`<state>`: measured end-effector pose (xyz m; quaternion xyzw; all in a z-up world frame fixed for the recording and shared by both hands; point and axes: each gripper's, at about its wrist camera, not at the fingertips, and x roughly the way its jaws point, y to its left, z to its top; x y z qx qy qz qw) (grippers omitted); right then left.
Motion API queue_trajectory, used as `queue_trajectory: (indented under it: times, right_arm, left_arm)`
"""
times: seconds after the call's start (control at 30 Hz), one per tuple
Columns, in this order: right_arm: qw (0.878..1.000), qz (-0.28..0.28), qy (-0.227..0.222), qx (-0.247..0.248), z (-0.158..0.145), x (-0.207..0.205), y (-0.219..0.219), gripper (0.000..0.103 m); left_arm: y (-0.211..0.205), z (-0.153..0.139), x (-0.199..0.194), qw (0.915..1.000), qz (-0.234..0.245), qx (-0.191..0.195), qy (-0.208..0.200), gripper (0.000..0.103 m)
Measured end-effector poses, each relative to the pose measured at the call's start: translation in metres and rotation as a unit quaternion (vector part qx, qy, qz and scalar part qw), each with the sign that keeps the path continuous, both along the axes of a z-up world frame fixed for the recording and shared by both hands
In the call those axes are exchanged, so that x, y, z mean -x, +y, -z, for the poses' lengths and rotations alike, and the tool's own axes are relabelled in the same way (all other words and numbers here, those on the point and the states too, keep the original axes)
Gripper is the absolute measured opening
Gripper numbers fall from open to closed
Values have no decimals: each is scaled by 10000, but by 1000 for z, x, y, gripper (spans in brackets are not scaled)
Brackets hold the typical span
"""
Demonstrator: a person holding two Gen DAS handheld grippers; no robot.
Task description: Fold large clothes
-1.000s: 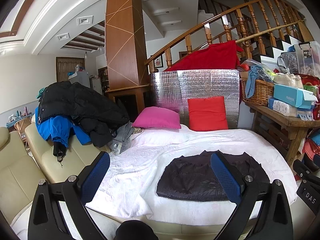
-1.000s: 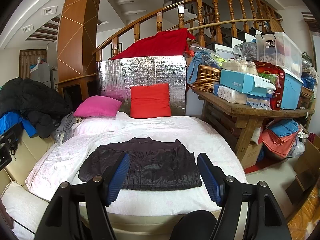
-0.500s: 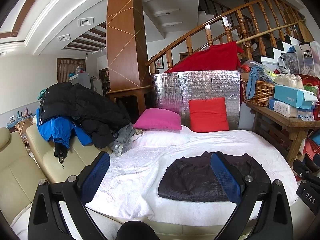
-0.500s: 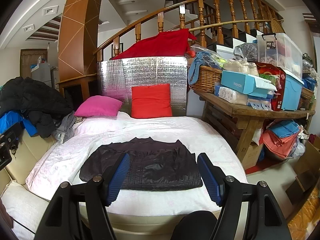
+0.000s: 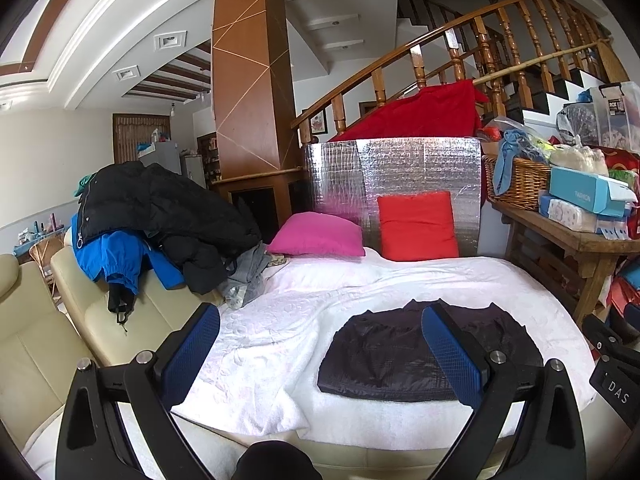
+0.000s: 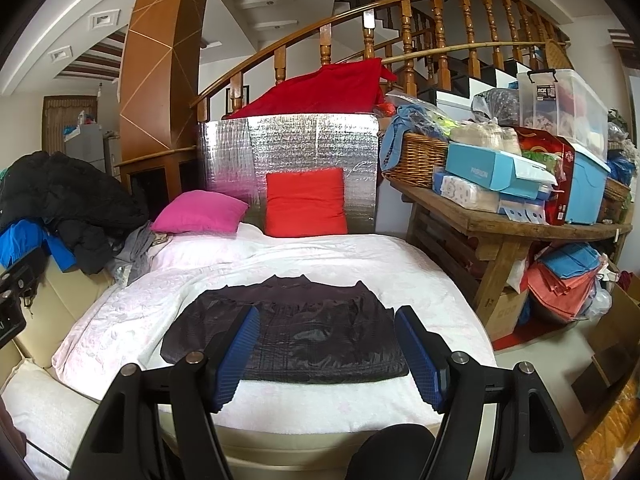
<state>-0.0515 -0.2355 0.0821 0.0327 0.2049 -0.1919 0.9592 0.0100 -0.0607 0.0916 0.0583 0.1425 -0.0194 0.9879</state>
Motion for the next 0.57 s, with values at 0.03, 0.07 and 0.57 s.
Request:
queue_trajectory:
  times: [0.03,0.07,0.57]
  right_arm:
    - [10000,-7,4,-1,0,-2,0,74]
    - [10000,-18,12,0,0,-4,1,74]
    - [9998,-57,191,76,8,-59,-21,74]
  left_arm:
    - [1,0,-1,10000,-21,7,2,101]
    - [2,0,-2,10000,-39,8,1,101]
    - [0,18,-65,9860,1300,799,672,101]
